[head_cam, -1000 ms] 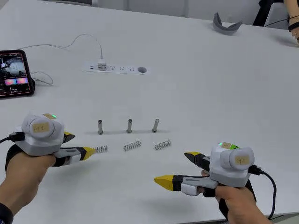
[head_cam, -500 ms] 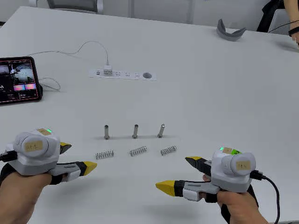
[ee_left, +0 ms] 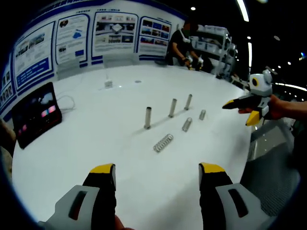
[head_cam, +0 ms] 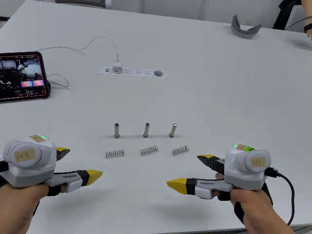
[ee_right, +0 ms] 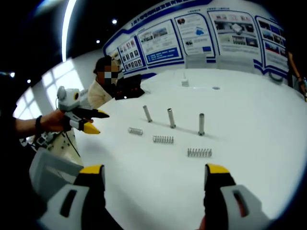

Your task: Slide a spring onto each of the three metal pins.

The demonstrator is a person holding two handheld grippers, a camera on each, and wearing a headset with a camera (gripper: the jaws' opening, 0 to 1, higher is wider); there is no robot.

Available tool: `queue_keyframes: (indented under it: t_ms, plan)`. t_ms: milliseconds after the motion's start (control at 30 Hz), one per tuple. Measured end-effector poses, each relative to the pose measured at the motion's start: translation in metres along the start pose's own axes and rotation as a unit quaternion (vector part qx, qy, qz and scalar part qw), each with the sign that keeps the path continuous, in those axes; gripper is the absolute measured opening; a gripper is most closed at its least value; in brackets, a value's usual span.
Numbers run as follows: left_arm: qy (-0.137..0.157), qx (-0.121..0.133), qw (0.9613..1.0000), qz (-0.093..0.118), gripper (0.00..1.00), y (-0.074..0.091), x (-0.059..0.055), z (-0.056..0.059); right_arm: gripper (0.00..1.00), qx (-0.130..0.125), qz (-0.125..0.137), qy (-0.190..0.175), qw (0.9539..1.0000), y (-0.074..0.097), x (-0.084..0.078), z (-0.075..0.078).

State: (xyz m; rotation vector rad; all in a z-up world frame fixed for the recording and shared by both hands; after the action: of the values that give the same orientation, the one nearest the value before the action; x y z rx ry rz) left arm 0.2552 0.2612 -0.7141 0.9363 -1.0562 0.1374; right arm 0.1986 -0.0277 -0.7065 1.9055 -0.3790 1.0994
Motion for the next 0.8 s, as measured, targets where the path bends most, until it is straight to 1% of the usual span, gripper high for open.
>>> queue_keyframes:
  t_ms: [133, 233, 367, 500, 633, 800]
  plan:
    - [0.001, -0.004, 1.0000, 0.006, 0.74, 0.003, -0.001, 0.002, 0.87, 0.001, -0.003, 0.002, 1.0000, -0.001, -0.001, -0.001]
    - [-0.001, -0.009, 0.9999, 0.006, 0.76, 0.003, -0.001, 0.004, 0.87, 0.001, -0.005, 0.003, 1.0000, -0.001, -0.002, -0.002]
    - [-0.008, -0.014, 0.9999, -0.002, 0.77, 0.001, -0.002, 0.005, 0.88, 0.000, -0.005, 0.002, 1.0000, -0.002, -0.002, -0.003]
    - [-0.021, -0.024, 0.9995, -0.010, 0.79, -0.003, 0.001, 0.007, 0.88, -0.001, -0.005, 0.002, 1.0000, -0.002, -0.003, -0.003]
    - [-0.031, -0.029, 0.9990, -0.015, 0.81, -0.010, 0.004, 0.007, 0.88, -0.001, -0.009, 0.003, 0.9999, -0.002, -0.005, -0.003]
    - [-0.048, -0.038, 0.9979, -0.021, 0.80, -0.017, 0.008, 0.009, 0.89, -0.001, -0.012, 0.003, 0.9999, -0.001, -0.007, -0.003]
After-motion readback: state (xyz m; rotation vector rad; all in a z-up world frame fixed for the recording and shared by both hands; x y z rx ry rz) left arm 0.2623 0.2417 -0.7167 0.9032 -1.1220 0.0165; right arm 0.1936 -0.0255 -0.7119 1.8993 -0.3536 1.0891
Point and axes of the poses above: the centre of the closed fingertips' face, and the gripper's own axes: y roughly backward along the fingers, z roughly to its right, x roughly out of its top, the point moved 5 cm from there along y, roughly backward along the fingers, and after that the axes turned 2 degrees about y, right-handed, at the moved point
